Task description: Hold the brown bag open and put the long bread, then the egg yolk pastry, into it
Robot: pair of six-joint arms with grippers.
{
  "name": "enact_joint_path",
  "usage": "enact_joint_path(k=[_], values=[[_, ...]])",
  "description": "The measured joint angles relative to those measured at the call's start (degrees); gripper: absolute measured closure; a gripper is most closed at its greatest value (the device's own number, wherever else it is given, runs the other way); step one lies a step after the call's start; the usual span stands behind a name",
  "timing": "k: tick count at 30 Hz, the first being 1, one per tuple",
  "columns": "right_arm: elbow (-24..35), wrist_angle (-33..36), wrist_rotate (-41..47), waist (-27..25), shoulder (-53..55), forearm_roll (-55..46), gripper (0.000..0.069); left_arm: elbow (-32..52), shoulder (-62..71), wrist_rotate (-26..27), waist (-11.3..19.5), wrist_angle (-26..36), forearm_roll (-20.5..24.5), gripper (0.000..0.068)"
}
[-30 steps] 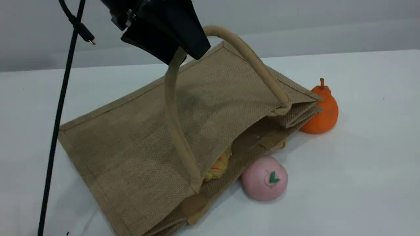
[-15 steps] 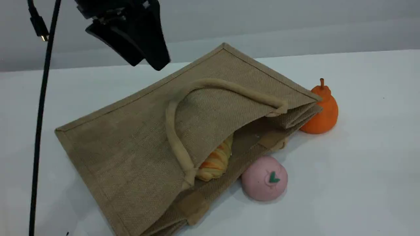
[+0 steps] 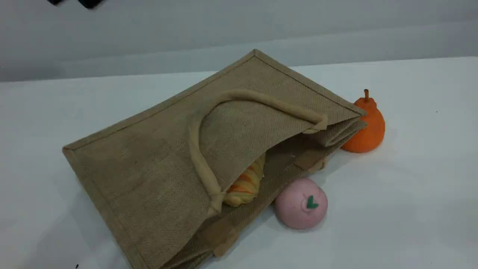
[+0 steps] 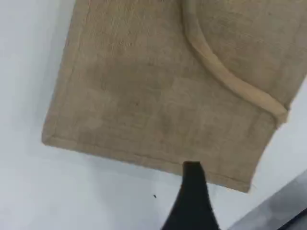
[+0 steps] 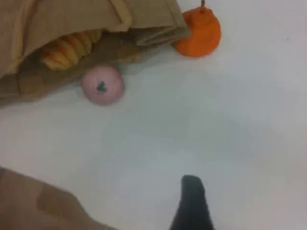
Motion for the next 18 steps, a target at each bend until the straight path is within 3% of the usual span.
enact_joint_path(k=[8,14,18], values=[[2.17,-1.47,-0.61,0.00,-4.15,0.79,0.0218,8.16,-15.46,-4.83,0.00,-0.02,-2.05,0.0174],[2.13,-1.42,-0.61,0.00,-4.15,0.79,0.0218,21.27,-30.18,-7.25,0.00,-0.17,-1.94,0.0175],[2.13,-1.37,-0.61,0.00,-4.15,0.79,0.0218,31.58,-41.75,-11.03,0.00,-5.13,0.25,0.0176]])
